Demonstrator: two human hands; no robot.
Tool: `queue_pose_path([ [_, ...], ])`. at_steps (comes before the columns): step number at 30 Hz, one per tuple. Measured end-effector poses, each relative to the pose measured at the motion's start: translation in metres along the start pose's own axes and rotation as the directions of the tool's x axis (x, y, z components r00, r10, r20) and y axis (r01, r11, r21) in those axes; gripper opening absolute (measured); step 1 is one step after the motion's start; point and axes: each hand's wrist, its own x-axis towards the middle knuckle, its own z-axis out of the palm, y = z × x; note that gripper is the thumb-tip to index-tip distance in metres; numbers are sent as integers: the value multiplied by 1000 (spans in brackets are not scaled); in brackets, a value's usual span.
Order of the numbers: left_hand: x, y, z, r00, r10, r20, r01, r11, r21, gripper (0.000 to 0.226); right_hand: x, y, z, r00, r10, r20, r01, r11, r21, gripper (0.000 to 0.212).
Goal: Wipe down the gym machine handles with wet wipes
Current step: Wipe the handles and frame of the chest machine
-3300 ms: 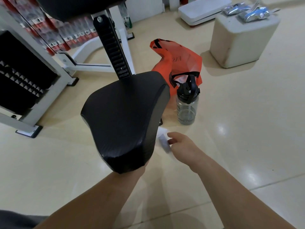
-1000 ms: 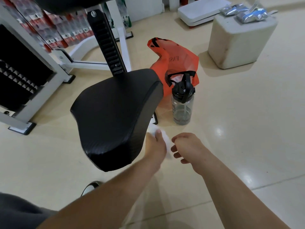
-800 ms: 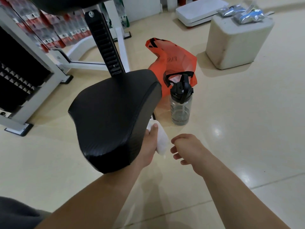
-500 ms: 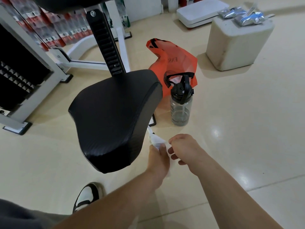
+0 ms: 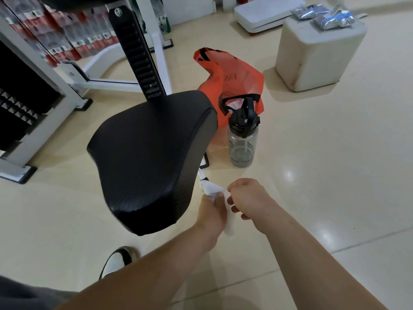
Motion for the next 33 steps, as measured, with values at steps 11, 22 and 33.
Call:
queue_pose_path([
  [11,-20,57,-14,990,40,-138,-49,997,-63,63,-2,6,-4,1000,13,-2,-13,1000,-25,39],
  [22,8,53,-20,994,-108,34,113,959,-261,45,0,7,-1,999,11,44,-10,1000,-12,31],
  [33,7,30,4,948,140,-285,-130,990,53,36,7,-3,-1,997,11,-74,-14,999,-44,17],
])
